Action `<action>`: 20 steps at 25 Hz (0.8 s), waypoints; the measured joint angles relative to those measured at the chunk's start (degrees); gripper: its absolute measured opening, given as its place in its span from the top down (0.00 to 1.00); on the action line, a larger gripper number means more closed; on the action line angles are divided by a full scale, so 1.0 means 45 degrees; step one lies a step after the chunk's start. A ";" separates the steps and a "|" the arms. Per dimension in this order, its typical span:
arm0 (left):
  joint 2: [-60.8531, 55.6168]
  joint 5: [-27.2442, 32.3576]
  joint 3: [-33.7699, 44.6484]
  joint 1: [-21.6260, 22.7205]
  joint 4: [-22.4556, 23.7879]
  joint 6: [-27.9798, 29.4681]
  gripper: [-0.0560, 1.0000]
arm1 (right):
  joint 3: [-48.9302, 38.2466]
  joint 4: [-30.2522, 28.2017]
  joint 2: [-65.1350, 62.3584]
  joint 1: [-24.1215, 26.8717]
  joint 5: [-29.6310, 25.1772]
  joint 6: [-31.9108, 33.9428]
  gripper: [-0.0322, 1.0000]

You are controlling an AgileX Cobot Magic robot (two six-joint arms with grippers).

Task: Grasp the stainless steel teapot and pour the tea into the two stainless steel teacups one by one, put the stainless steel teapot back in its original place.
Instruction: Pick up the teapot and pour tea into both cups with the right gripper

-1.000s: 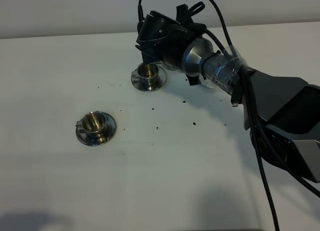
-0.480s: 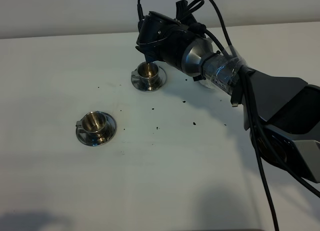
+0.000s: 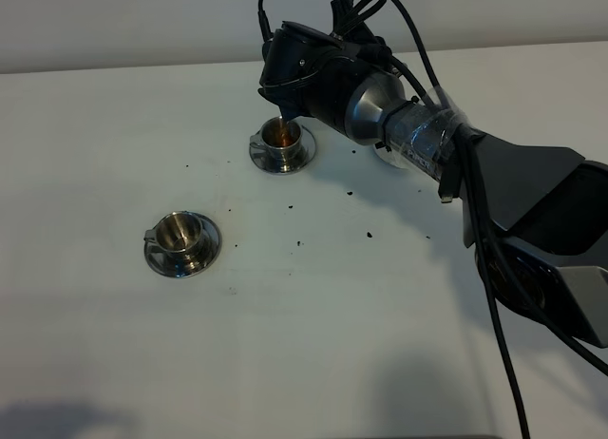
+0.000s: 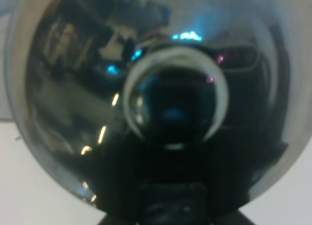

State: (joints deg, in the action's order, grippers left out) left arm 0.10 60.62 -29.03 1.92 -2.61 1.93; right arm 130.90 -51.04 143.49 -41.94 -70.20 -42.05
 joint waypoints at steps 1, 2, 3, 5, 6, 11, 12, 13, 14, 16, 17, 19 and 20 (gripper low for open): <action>0.0000 0.0000 0.0000 0.0000 0.0000 0.0000 0.52 | 0.0000 -0.0080 0.0000 0.0000 0.0000 -0.0027 0.80; 0.0000 0.0000 0.0000 0.0000 0.0000 0.0000 0.52 | 0.0000 -0.0167 0.0000 0.0000 0.0000 -0.0077 0.80; 0.0000 0.0000 0.0000 0.0000 0.0000 0.0000 0.52 | 0.0000 -0.0226 0.0000 0.0000 0.0000 -0.0115 0.80; 0.0000 0.0000 0.0000 0.0000 0.0000 0.0000 0.52 | 0.0000 -0.0267 0.0000 0.0000 0.0000 -0.0207 0.80; 0.0000 0.0000 0.0000 0.0000 0.0000 0.0000 0.52 | 0.0000 -0.0271 0.0000 0.0000 0.0000 -0.0215 0.80; 0.0000 0.0000 0.0000 0.0000 0.0000 0.0000 0.52 | 0.0000 -0.0581 0.0000 0.0000 0.0000 -0.0424 0.80; 0.0000 0.0000 0.0000 0.0000 0.0000 0.0000 0.52 | 0.0000 -0.0631 0.0000 0.0000 0.0000 -0.0478 0.80; 0.0000 0.0000 0.0000 0.0000 0.0000 0.0000 0.52 | 0.0000 -0.0693 0.0000 0.0000 0.0000 -0.0498 0.80; 0.0000 0.0000 0.0000 0.0000 0.0000 0.0000 0.52 | 0.0000 -0.0711 0.0000 0.0000 0.0000 -0.0524 0.80; 0.0000 0.0000 0.0000 0.0000 0.0000 0.0000 0.52 | 0.0000 -0.0711 0.0000 0.0000 0.0000 -0.0575 0.80; 0.0000 0.0000 0.0000 0.0000 0.0000 0.0000 0.52 | 0.0000 -0.0711 0.0000 0.0000 0.0000 -0.0612 0.80; 0.0000 0.0000 0.0000 0.0000 0.0000 0.0000 0.52 | 0.0000 -0.0722 0.0000 0.0000 0.0000 -0.0683 0.80; 0.0000 0.0000 0.0000 0.0000 0.0000 0.0000 0.52 | 0.0000 -0.0762 0.0000 0.0000 0.0000 -0.0712 0.80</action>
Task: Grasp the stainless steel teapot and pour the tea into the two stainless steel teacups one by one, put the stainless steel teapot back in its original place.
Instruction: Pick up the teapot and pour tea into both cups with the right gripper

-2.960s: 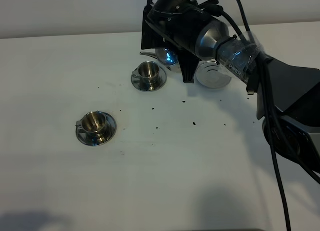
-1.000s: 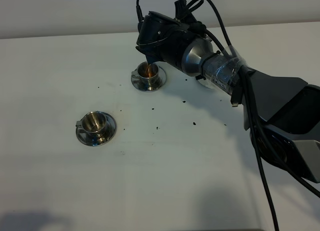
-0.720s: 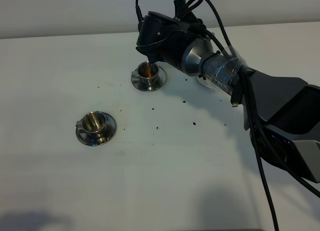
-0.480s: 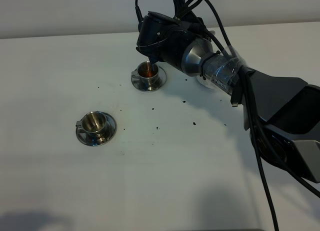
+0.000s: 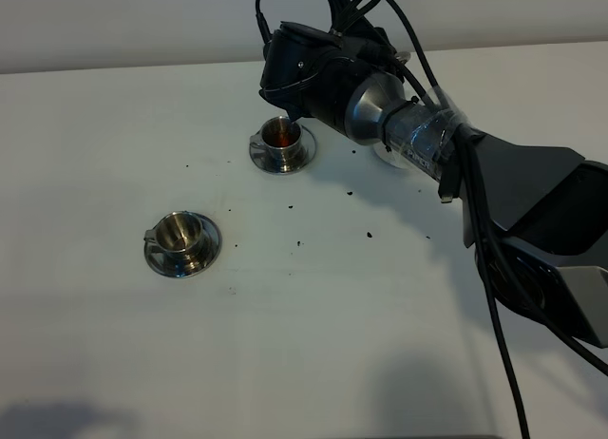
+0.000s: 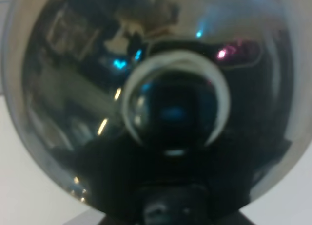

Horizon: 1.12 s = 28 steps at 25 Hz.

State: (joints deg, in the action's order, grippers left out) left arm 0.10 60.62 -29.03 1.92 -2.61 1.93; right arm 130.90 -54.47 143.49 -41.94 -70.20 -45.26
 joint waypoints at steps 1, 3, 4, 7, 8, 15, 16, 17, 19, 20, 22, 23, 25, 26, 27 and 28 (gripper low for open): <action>0.0000 0.0000 0.0000 0.0000 0.0000 0.0000 0.52 | 0.0000 -0.0039 0.0000 0.0000 0.0000 -0.0024 0.80; 0.0000 0.0000 0.0000 0.0000 0.0000 0.0017 0.52 | 0.0000 -0.0051 0.0000 0.0000 0.0000 -0.0045 0.80; 0.0000 0.0000 0.0000 0.0000 0.0000 0.0030 0.52 | 0.0000 -0.0101 0.0000 0.0000 0.0000 -0.0055 0.80; 0.0000 0.0000 0.0000 0.0000 0.0000 0.0030 0.52 | 0.0000 -0.0141 0.0000 0.0000 0.0000 -0.0055 0.80; 0.0000 0.0000 0.0000 0.0000 0.0000 0.0030 0.52 | 0.0000 -0.0133 0.0000 0.0000 0.0000 -0.0068 0.80; 0.0000 0.0000 0.0000 0.0000 0.0000 0.0018 0.52 | 0.0000 -0.0144 0.0000 0.0000 0.0000 -0.0149 0.80; 0.0000 0.0000 0.0000 0.0000 0.0000 0.0018 0.52 | 0.0000 -0.0176 0.0000 -0.0017 0.0000 -0.0149 0.80; 0.0000 0.0000 0.0000 0.0000 0.0000 0.0018 0.52 | 0.0000 -0.0225 0.0000 -0.0046 0.0000 -0.0149 0.80; 0.0000 0.0000 0.0000 0.0000 0.0000 0.0018 0.52 | 0.0000 -0.0338 0.0000 -0.0100 0.0000 -0.0149 0.80; 0.0000 0.0000 0.0000 0.0000 0.0000 0.0018 0.52 | 0.0000 -0.0399 0.0000 -0.0113 0.0000 -0.0149 0.80; 0.0000 0.0000 0.0000 0.0000 0.0000 0.0018 0.52 | 0.0000 -0.0418 0.0000 -0.0129 0.0004 -0.0149 0.80; 0.0000 0.0000 0.0000 0.0000 0.0000 0.0018 0.52 | 0.0000 -0.0430 0.0000 -0.0129 0.0015 -0.0149 0.80; 0.0000 0.0000 0.0000 0.0000 0.0000 0.0018 0.52 | 0.0000 -0.0457 0.0000 -0.0129 0.0015 -0.0149 0.80; 0.0000 0.0000 0.0000 0.0000 0.0000 0.0018 0.52 | 0.0000 -0.0476 0.0000 -0.0129 0.0015 -0.0149 0.80; 0.0000 0.0000 0.0000 0.0000 0.0000 0.0018 0.52 | 0.0000 -0.0476 0.0000 -0.0129 0.0015 -0.0149 0.80; 0.0000 0.0000 0.0000 0.0000 0.0000 0.0018 0.52 | 0.0000 -0.0491 0.0000 -0.0129 0.0015 -0.0149 0.80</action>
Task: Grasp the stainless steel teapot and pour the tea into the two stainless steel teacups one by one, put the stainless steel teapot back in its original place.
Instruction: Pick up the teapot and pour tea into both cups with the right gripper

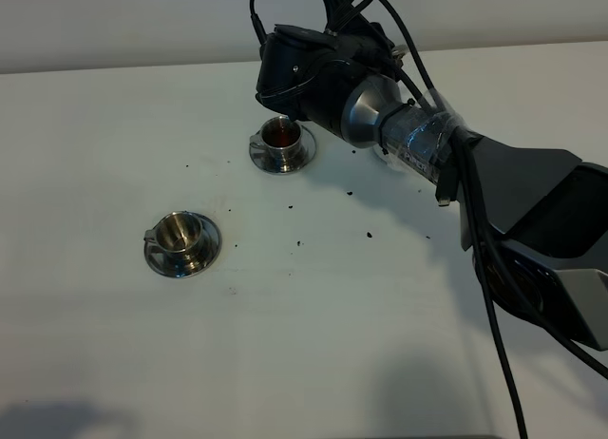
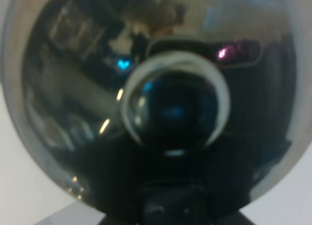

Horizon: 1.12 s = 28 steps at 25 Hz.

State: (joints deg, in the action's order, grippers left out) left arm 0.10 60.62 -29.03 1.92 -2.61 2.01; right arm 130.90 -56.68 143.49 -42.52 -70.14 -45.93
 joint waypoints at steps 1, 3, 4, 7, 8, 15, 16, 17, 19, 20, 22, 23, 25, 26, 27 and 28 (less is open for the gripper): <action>0.0000 0.0000 0.0000 0.0000 0.0000 0.0000 0.52 | 0.0000 -0.0010 0.0000 0.0000 0.0000 0.0000 0.80; 0.0000 0.0000 0.0000 0.0000 0.0000 0.0000 0.52 | 0.0000 -0.0014 0.0000 0.0000 0.0000 0.0000 0.80; 0.0000 0.0000 0.0000 0.0000 0.0000 0.0000 0.52 | 0.0000 -0.0024 0.0000 0.0000 0.0000 0.0000 0.80; 0.0000 0.0000 0.0000 0.0000 0.0000 0.0000 0.52 | 0.0000 -0.0024 0.0000 0.0000 0.0000 0.0000 0.80; 0.0000 0.0000 0.0000 0.0000 0.0000 0.0000 0.52 | 0.0000 -0.0024 0.0000 0.0000 0.0000 0.0000 0.80; 0.0000 0.0000 0.0000 0.0000 0.0000 -0.0013 0.52 | 0.0000 0.0243 0.0000 0.0000 0.0000 0.0171 0.80; 0.0000 0.0000 0.0000 0.0000 0.0000 -0.0013 0.52 | 0.0000 0.0433 0.0000 0.0000 0.0000 0.0316 0.80; 0.0000 0.0000 0.0000 0.0000 0.0000 -0.0013 0.52 | 0.0000 0.0669 0.0000 0.0000 0.0000 0.0440 0.80; 0.0000 0.0000 0.0000 0.0000 0.0000 -0.0021 0.52 | 0.0000 0.1166 0.0000 0.0000 0.0000 0.0761 0.80; 0.0000 0.0000 0.0000 0.0000 0.0000 -0.0021 0.52 | 0.0000 0.1349 0.0000 -0.0013 0.0000 0.0989 0.80; 0.0000 0.0000 0.0000 0.0000 0.0000 -0.0021 0.52 | 0.0000 0.1643 0.0000 -0.0068 0.0000 0.1314 0.80; 0.0000 0.0000 0.0000 0.0000 0.0000 -0.0021 0.52 | 0.0000 0.1793 0.0000 -0.0108 0.0000 0.1498 0.80; 0.0000 0.0000 0.0000 0.0000 0.0000 -0.0021 0.52 | 0.0000 0.2144 0.0000 -0.0141 0.0000 0.2021 0.80; 0.0000 0.0000 0.0000 0.0000 0.0000 -0.0021 0.52 | 0.0000 0.2318 0.0000 -0.0144 0.0000 0.2263 0.80; 0.0000 0.0000 0.0000 0.0000 0.0000 -0.0021 0.52 | 0.0000 0.2478 0.0000 -0.0144 0.0000 0.2544 0.80; 0.0000 0.0000 0.0000 0.0000 0.0000 -0.0021 0.52 | 0.0000 0.2644 0.0000 -0.0144 0.0000 0.2789 0.80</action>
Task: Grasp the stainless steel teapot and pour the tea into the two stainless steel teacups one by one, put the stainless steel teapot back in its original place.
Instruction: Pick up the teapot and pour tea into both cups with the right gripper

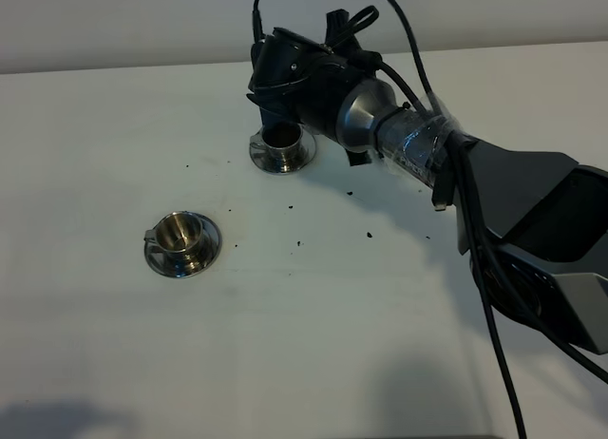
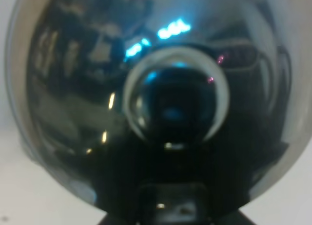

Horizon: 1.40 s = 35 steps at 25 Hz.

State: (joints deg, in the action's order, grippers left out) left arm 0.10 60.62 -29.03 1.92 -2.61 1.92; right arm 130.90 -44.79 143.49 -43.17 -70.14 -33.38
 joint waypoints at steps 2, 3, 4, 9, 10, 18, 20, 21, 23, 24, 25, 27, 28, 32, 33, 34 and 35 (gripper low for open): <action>0.0000 0.0000 0.0000 0.0000 0.0000 0.0000 0.52 | 0.0000 0.0327 0.0000 0.0011 0.0000 0.0432 0.80; 0.0000 0.0000 0.0000 0.0000 0.0000 0.0000 0.52 | 0.0000 0.0496 -0.0015 0.0011 0.0000 0.0602 0.80; 0.0000 0.0000 0.0000 0.0000 0.0000 0.0000 0.52 | 0.0000 0.0630 -0.0044 0.0011 0.0000 0.0816 0.80; 0.0000 0.0000 0.0000 0.0000 0.0000 0.0000 0.52 | 0.0000 0.1418 -0.0707 0.0011 -0.0013 0.2072 0.80; 0.0000 0.0000 0.0000 0.0000 0.0000 0.0000 0.52 | 0.0000 0.1660 -0.0922 0.0011 -0.0013 0.2586 0.80; 0.0000 0.0000 0.0000 0.0000 0.0000 0.0000 0.52 | -0.0341 0.4774 -0.3003 0.0036 -0.0001 0.5141 0.80; 0.0000 0.0000 0.0000 0.0000 0.0000 0.0000 0.52 | -0.1101 0.5310 -0.3502 0.0066 0.0010 0.5290 0.80; 0.0000 0.0000 0.0000 0.0000 0.0000 0.0000 0.52 | -0.1485 0.5513 -0.3698 0.0079 -0.0004 0.5359 0.80; 0.0000 0.0000 0.0000 0.0000 0.0000 0.0000 0.52 | -0.2332 0.5938 -0.4048 0.0111 -0.0042 0.5453 0.80; 0.0000 0.0000 0.0000 0.0000 0.0000 0.0000 0.52 | -0.2610 0.6164 -0.4137 0.0123 -0.0072 0.5465 0.80; 0.0000 0.0000 0.0000 0.0000 0.0000 0.0000 0.52 | -0.2900 0.6486 -0.4174 0.0165 -0.0079 0.5479 0.80; 0.0000 0.0000 0.0000 0.0000 0.0000 0.0000 0.52 | -0.3548 0.7094 -0.4202 0.0275 -0.0033 0.5479 0.80; 0.0000 0.0000 0.0000 0.0000 0.0000 0.0000 0.52 | -0.3861 0.7370 -0.4202 0.0308 -0.0019 0.5504 0.80; 0.0000 0.0000 0.0000 0.0000 0.0000 0.0032 0.52 | -0.5278 0.7907 -0.4202 0.0703 0.1070 0.5509 0.80; 0.0000 0.0000 0.0000 0.0000 0.0000 0.0032 0.52 | -0.5557 0.8063 -0.4202 0.0840 0.1398 0.5509 0.80; 0.0000 0.0000 0.0000 0.0000 0.0000 0.0032 0.52 | -0.5799 0.8202 -0.4202 0.0937 0.1777 0.5509 0.80; 0.0000 0.0000 0.0000 0.0000 0.0000 0.0032 0.52 | -0.5980 0.8276 -0.4202 0.1055 0.2136 0.5497 0.80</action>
State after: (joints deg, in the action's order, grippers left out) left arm 0.10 60.62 -29.03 1.92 -2.61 2.06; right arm 103.99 -7.55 124.58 -38.42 -60.53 -8.64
